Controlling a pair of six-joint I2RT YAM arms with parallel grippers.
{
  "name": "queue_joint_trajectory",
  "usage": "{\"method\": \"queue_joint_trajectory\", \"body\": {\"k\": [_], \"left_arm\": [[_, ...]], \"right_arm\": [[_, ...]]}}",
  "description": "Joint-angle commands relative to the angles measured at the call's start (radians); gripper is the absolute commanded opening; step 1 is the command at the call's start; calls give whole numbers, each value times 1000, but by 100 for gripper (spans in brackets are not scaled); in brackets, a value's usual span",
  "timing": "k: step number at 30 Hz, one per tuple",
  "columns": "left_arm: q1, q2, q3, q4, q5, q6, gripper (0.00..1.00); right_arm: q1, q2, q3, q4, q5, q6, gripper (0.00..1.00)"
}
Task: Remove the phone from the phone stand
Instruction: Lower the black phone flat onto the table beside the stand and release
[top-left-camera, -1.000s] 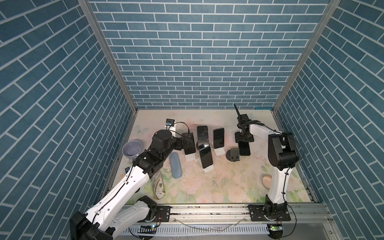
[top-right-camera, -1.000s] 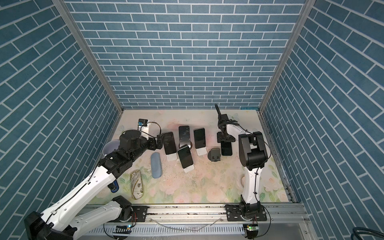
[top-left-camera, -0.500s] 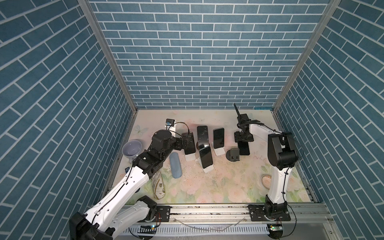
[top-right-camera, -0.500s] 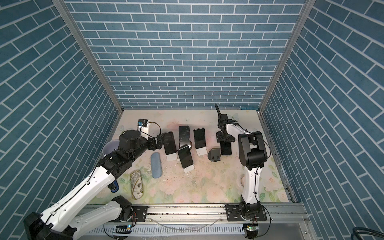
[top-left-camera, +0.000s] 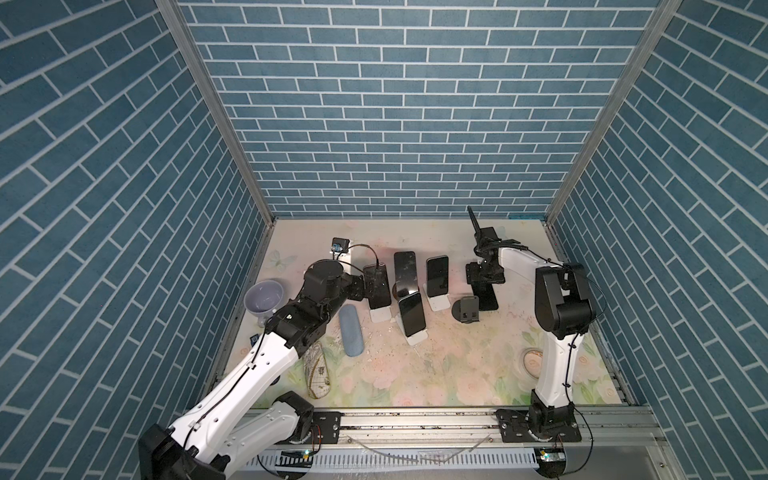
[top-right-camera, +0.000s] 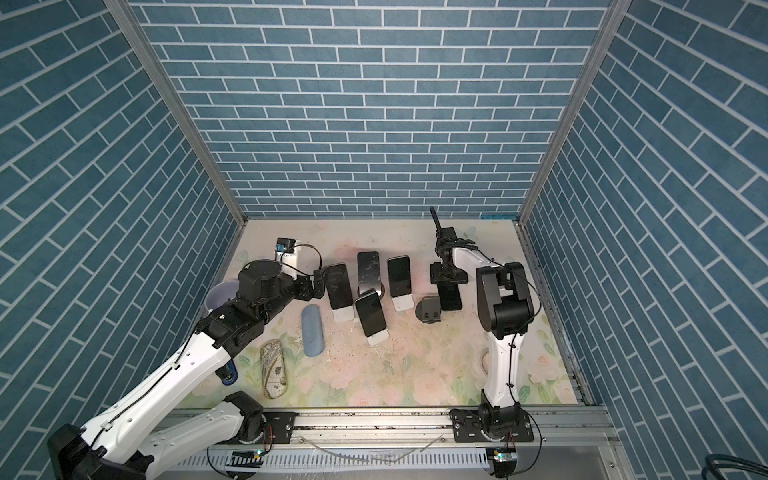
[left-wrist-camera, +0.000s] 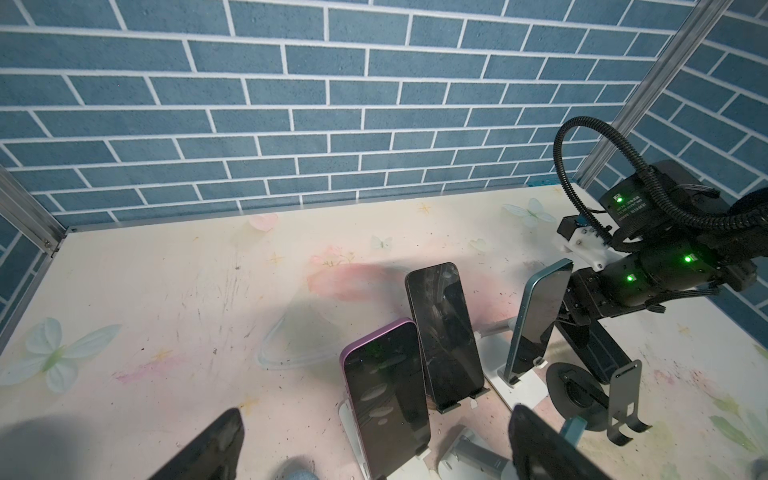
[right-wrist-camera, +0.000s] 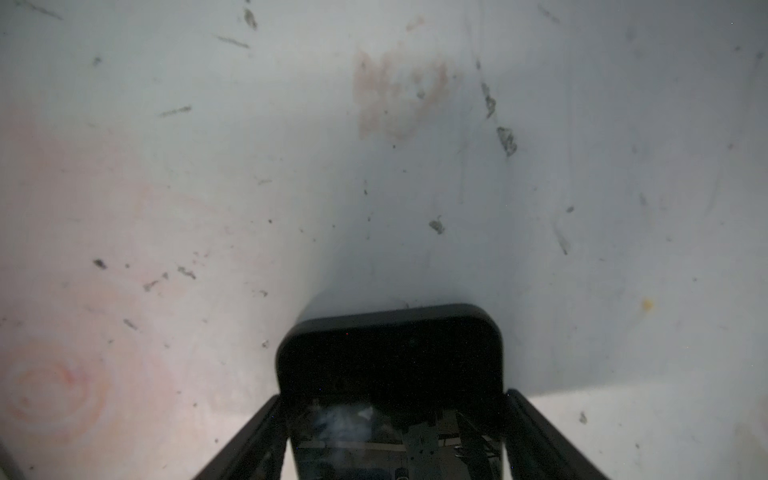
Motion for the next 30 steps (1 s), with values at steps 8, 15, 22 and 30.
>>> {"method": "queue_joint_trajectory", "body": {"k": [8,15,22,30], "left_arm": [[-4,1,19,-26,-2,-3,100],[-5,14,27,-41,0,-9,100],[-4,44,37,-52,20,-20,100],[-5,59,50,-68,38,-27,100]], "right_arm": [[-2,-29,21,-50,9,60,86],[24,-190,-11,-32,79,69,86],[83,-380,-143,-22,81,102,86],[186,-541,-297,-34,74,158,86]]}}
